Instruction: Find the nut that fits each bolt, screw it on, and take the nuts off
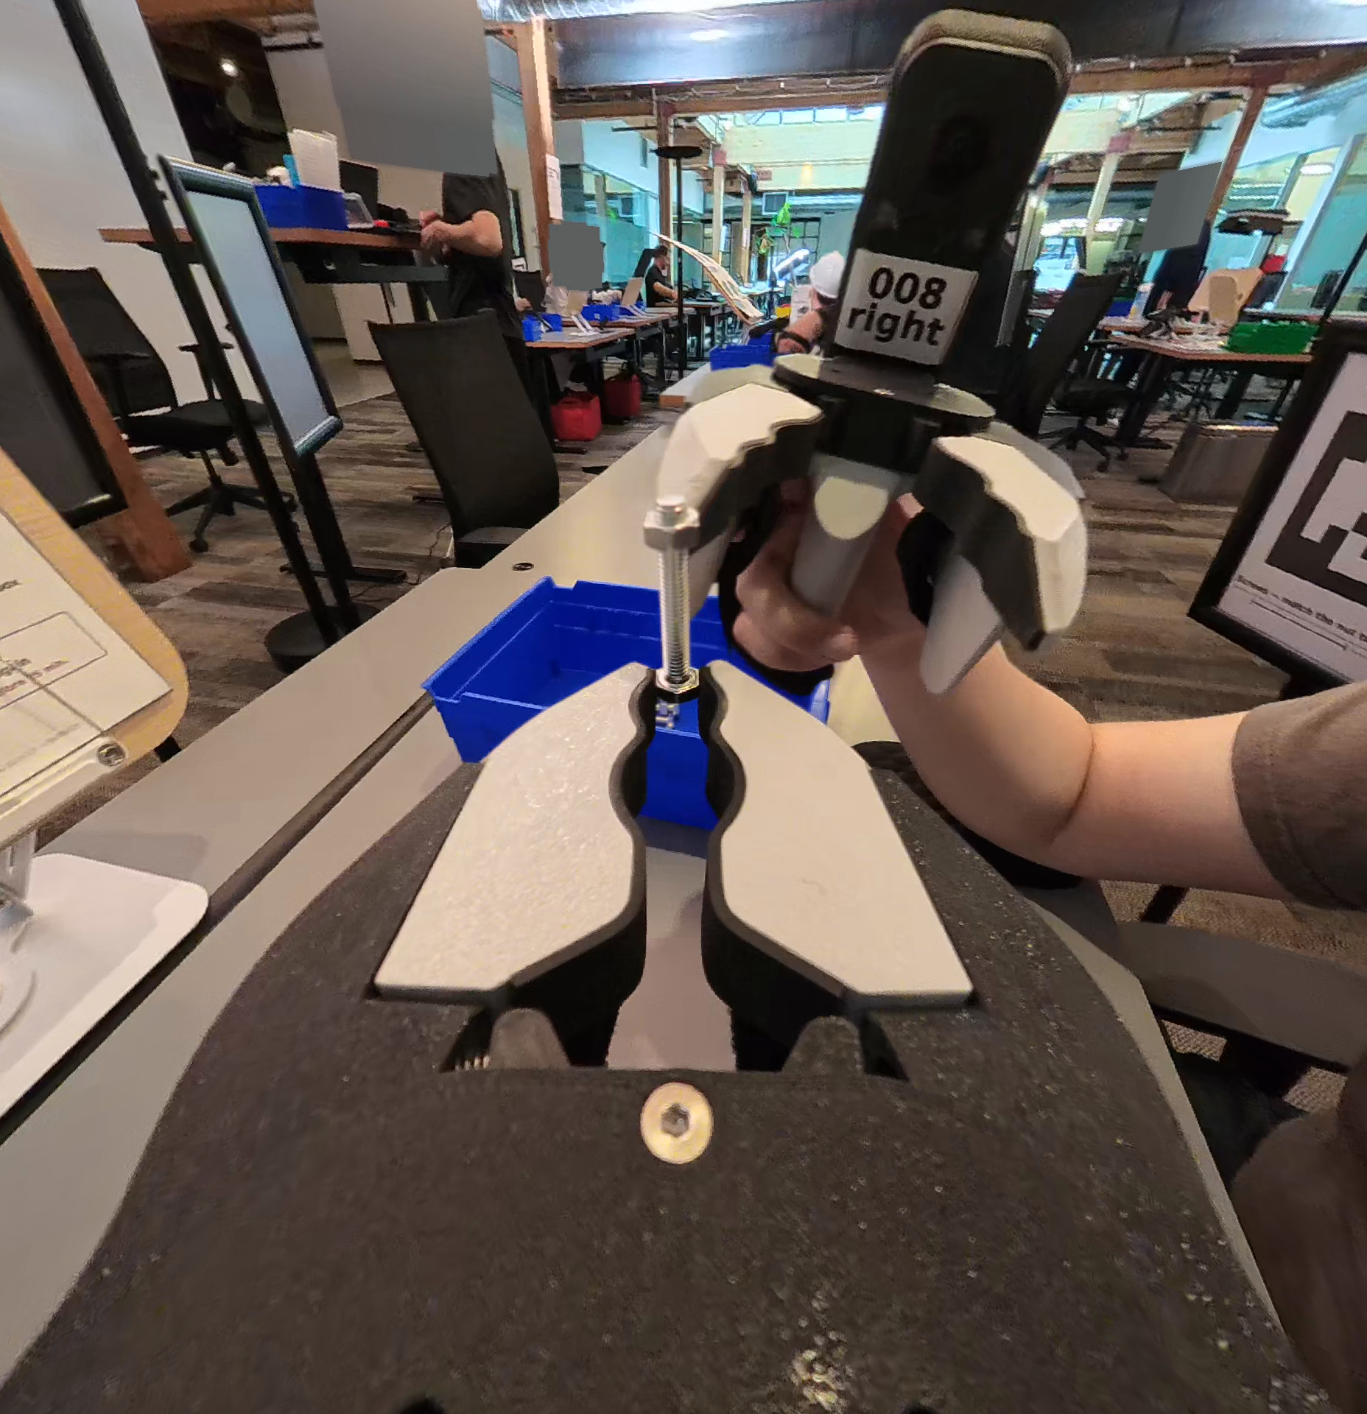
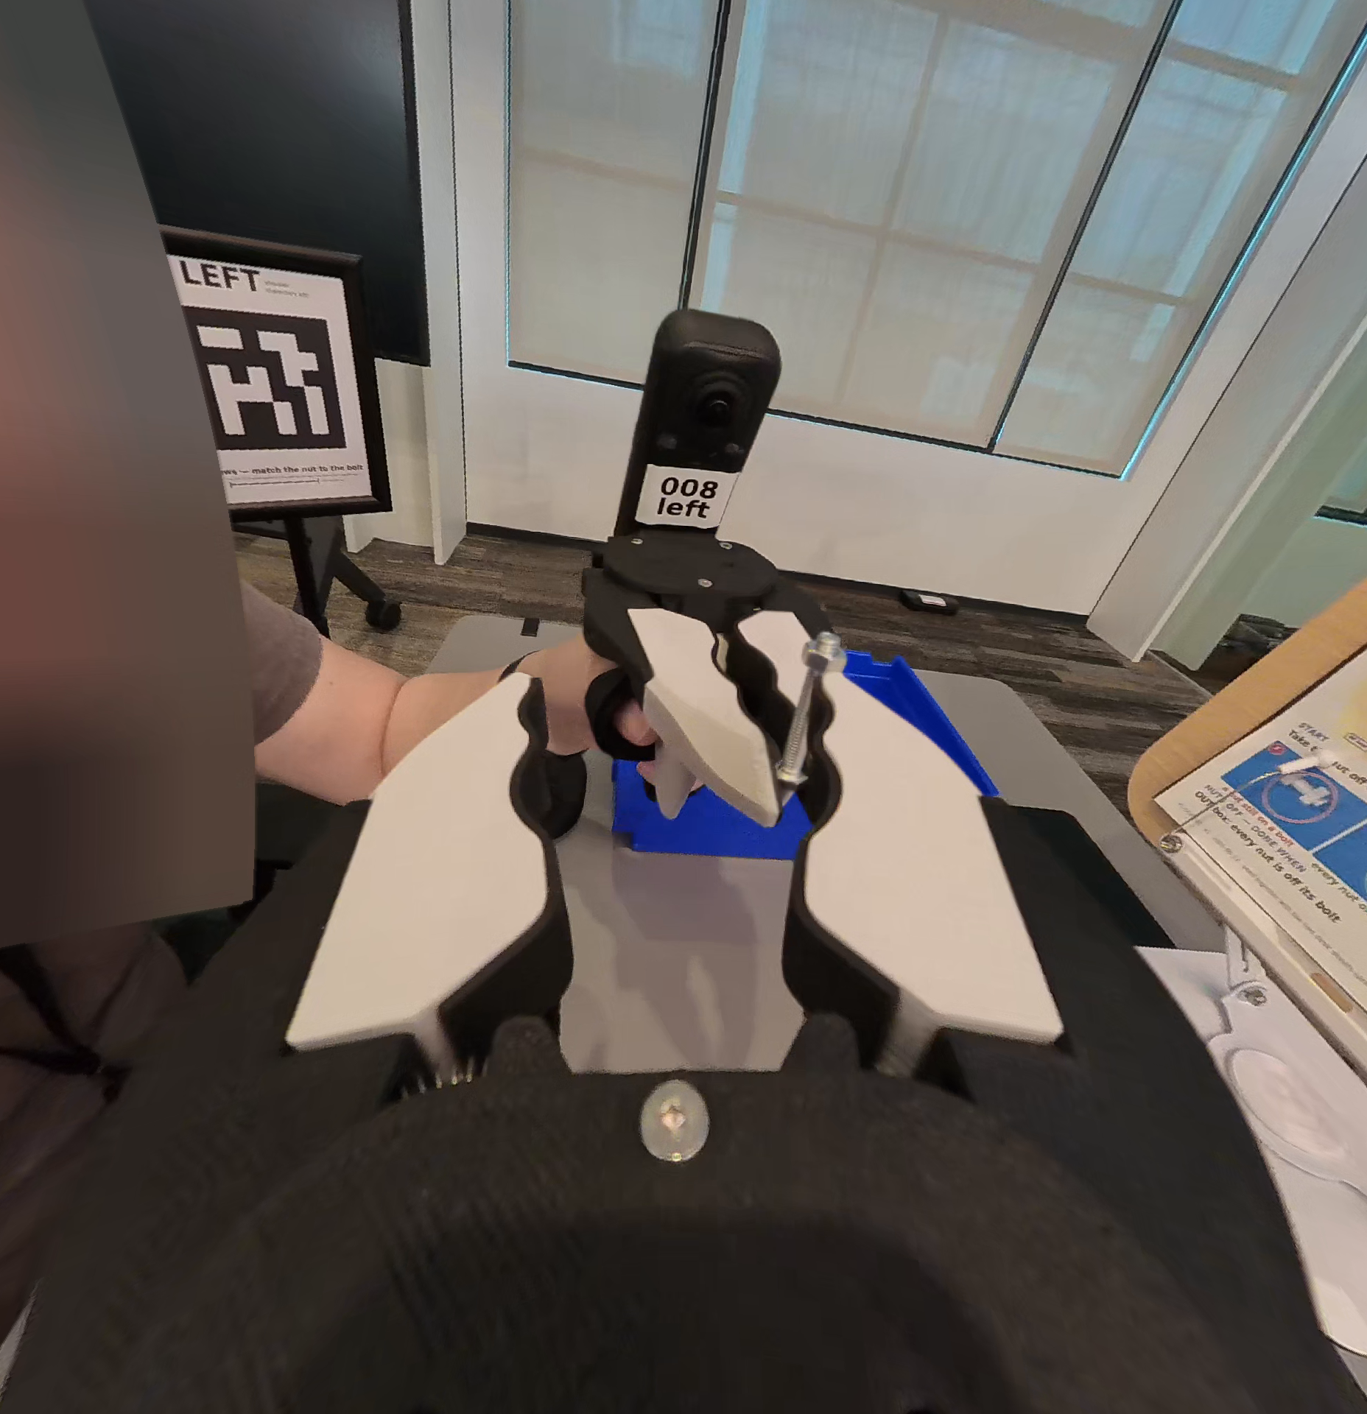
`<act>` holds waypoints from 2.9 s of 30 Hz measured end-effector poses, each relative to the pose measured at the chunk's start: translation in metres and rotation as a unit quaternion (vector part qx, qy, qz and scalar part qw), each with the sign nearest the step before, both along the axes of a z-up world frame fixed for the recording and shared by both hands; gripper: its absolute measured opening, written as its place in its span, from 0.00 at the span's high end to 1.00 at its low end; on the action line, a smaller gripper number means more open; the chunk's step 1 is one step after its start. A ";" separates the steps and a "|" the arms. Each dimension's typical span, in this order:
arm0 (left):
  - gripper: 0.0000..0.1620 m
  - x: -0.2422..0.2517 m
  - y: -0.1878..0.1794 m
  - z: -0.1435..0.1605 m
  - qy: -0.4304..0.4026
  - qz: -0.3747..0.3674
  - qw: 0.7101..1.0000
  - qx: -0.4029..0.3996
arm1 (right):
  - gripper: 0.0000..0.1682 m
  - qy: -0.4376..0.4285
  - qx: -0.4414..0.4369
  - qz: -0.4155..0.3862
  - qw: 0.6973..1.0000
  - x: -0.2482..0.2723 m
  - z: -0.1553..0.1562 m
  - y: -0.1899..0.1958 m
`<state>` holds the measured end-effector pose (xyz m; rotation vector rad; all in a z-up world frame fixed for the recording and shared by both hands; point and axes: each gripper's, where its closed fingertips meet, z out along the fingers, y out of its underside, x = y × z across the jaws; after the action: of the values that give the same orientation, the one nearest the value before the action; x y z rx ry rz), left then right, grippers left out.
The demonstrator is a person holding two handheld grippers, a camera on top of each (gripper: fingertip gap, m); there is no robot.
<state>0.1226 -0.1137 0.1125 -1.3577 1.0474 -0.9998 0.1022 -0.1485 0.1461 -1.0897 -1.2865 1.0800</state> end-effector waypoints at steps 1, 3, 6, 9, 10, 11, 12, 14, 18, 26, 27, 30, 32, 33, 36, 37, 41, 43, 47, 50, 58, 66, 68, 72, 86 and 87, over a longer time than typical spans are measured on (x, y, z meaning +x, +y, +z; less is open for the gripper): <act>0.94 -0.002 0.002 0.000 0.000 0.001 1.000 -0.004 | 0.61 0.002 -0.003 0.000 1.000 0.002 0.001 0.000; 0.94 -0.002 0.001 0.001 -0.006 -0.003 1.000 -0.009 | 0.61 0.011 -0.006 -0.012 1.000 0.003 0.004 0.004; 0.94 0.005 -0.005 -0.003 0.004 -0.022 1.000 -0.006 | 0.61 0.020 -0.016 -0.015 1.000 0.001 0.004 0.008; 0.94 0.012 -0.012 -0.008 0.018 -0.035 0.999 0.003 | 0.61 0.027 -0.029 -0.003 0.999 -0.005 0.001 0.008; 0.94 0.012 -0.012 -0.008 0.019 -0.031 0.999 0.006 | 0.60 0.022 -0.034 0.008 0.999 -0.007 -0.001 0.005; 0.94 0.011 -0.010 -0.006 0.014 -0.024 1.000 0.010 | 0.60 0.016 -0.036 0.017 0.999 -0.009 -0.003 0.003; 0.94 0.009 -0.007 -0.003 0.005 -0.016 1.000 0.011 | 0.60 0.013 -0.033 0.017 0.999 -0.009 -0.004 0.002; 0.94 0.003 -0.003 -0.001 -0.001 -0.009 1.000 0.004 | 0.60 0.018 -0.015 0.005 1.000 -0.008 -0.002 0.004; 0.94 -0.004 0.003 0.002 -0.009 0.003 1.000 -0.004 | 0.61 0.039 -0.020 0.000 0.999 -0.001 0.006 0.006; 0.94 0.009 -0.007 -0.007 0.018 -0.017 1.000 0.008 | 0.60 0.046 -0.052 0.025 0.997 -0.009 0.003 0.004; 0.94 0.007 -0.005 -0.006 0.015 -0.013 1.000 0.007 | 0.59 0.041 -0.051 0.025 0.998 -0.009 0.002 0.003; 0.94 -0.002 0.003 -0.001 0.003 0.003 1.000 0.002 | 0.60 0.043 -0.035 0.012 0.998 -0.004 0.006 0.005; 0.94 -0.006 0.005 0.001 -0.003 0.005 1.000 -0.005 | 0.61 0.054 -0.038 0.019 0.998 0.001 0.011 0.002; 0.94 -0.007 0.005 0.002 -0.007 0.003 1.000 -0.008 | 0.61 0.060 -0.041 0.016 0.997 0.002 0.013 0.003; 0.94 -0.002 0.001 -0.001 -0.001 -0.008 1.000 -0.006 | 0.61 0.055 -0.042 -0.006 0.998 -0.001 0.009 0.011; 0.94 0.001 -0.002 -0.002 0.003 -0.013 1.000 -0.002 | 0.61 0.050 -0.043 -0.004 0.998 -0.004 0.006 0.012; 0.94 0.008 -0.006 -0.008 0.021 -0.019 1.000 0.007 | 0.61 0.037 -0.055 0.017 0.998 -0.012 -0.001 0.006; 0.94 0.005 -0.002 -0.007 0.021 -0.008 1.000 0.010 | 0.59 0.029 -0.053 0.020 0.998 -0.012 -0.002 0.004; 0.94 -0.006 0.006 0.000 0.001 0.006 1.000 -0.005 | 0.64 0.038 -0.040 0.011 0.998 -0.003 0.005 0.005; 0.94 -0.005 0.003 0.001 -0.004 -0.009 1.000 -0.009 | 0.64 0.049 -0.035 -0.014 0.998 -0.001 0.007 0.013; 0.94 0.005 -0.006 -0.008 0.028 -0.022 0.999 0.006 | 0.60 0.022 -0.038 0.015 0.999 -0.018 -0.007 0.003; 0.94 -0.008 0.002 -0.001 0.011 -0.009 1.000 -0.010 | 0.64 0.034 -0.021 -0.011 0.999 -0.005 0.004 0.007; 0.94 -0.002 -0.004 -0.005 0.021 -0.025 0.999 -0.013 | 0.63 0.038 -0.019 -0.024 0.999 -0.008 0.003 0.012; 0.94 0.006 -0.008 -0.011 0.039 -0.030 0.999 -0.003 | 0.62 0.021 -0.028 0.000 0.999 -0.018 -0.007 0.006; 0.94 0.005 -0.009 -0.009 0.033 -0.033 0.999 -0.007 | 0.63 0.036 -0.026 -0.018 0.999 -0.012 -0.001 0.012; 0.94 0.006 -0.010 -0.010 0.037 -0.035 0.999 -0.007 | 0.63 0.033 -0.028 -0.011 0.999 -0.014 -0.003 0.010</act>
<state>0.1288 -0.1232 0.1020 -1.3854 1.1519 -1.0169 0.0878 -0.1385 0.1432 -1.0988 -1.1957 1.1313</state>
